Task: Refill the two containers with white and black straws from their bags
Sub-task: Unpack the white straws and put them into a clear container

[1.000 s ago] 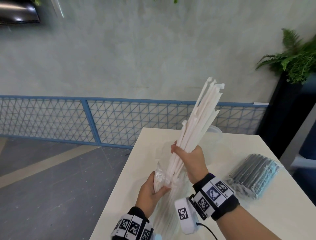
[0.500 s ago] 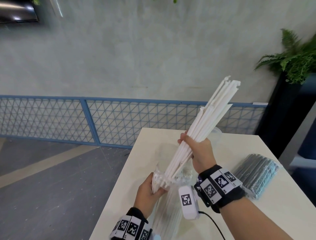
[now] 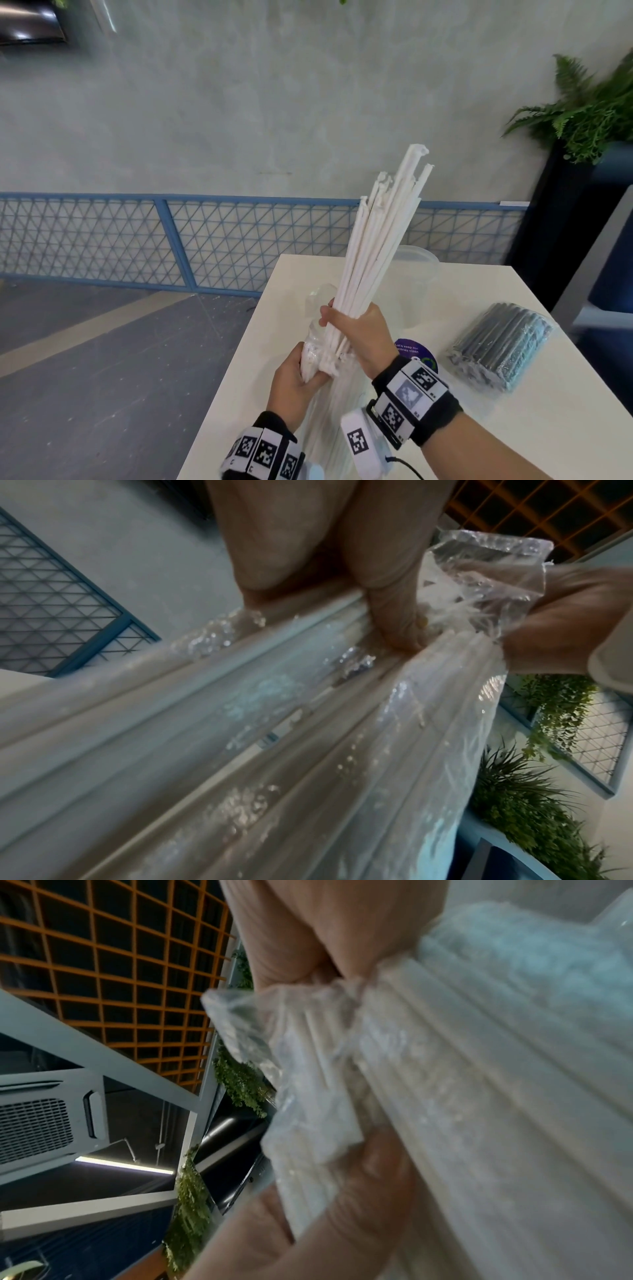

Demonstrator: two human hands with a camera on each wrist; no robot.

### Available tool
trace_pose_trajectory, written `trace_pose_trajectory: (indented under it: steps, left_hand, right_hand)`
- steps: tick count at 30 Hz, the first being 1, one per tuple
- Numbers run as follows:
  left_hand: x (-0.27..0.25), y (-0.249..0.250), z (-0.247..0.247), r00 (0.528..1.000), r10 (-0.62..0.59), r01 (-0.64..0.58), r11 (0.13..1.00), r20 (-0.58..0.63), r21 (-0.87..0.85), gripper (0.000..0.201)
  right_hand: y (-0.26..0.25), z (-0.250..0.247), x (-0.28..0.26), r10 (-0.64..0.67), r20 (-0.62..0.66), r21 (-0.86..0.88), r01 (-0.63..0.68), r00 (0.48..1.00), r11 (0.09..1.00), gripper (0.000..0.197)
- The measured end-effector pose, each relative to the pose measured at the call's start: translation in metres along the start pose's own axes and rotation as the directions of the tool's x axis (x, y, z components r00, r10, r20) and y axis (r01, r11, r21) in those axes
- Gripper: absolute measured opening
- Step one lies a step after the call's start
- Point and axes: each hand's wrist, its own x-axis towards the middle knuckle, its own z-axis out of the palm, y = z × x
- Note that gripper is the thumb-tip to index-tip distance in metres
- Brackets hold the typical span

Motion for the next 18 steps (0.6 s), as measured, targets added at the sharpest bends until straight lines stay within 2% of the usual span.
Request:
trace_pose_trajectory:
  steps: [5,10,14,18]
  left_hand:
    - [-0.001,0.003,-0.006,1.000,0.025,-0.025,0.999,0.010,0.024,0.027]
    - [0.001,-0.001,-0.014,0.999,0.003,-0.001,0.999,-0.041,0.049,0.027]
    - [0.003,-0.001,-0.018,0.994,0.001,0.005,0.999,-0.107,0.049,0.027]
    - [0.006,-0.007,-0.021,0.986,-0.027,0.031,0.999,-0.162,0.022,0.021]
  right_hand:
    - [-0.017,-0.004,0.011,-0.047,-0.046,0.099,0.052,0.998,0.994,0.015]
    - [-0.046,-0.018,0.038,-0.073,-0.135,0.211,0.101,0.988,0.972,0.011]
    - [-0.063,-0.034,0.060,-0.052,-0.202,0.235,0.100,0.978,0.967,0.018]
    - [-0.069,-0.049,0.077,-0.067,-0.276,0.178,0.119,0.959,0.977,0.012]
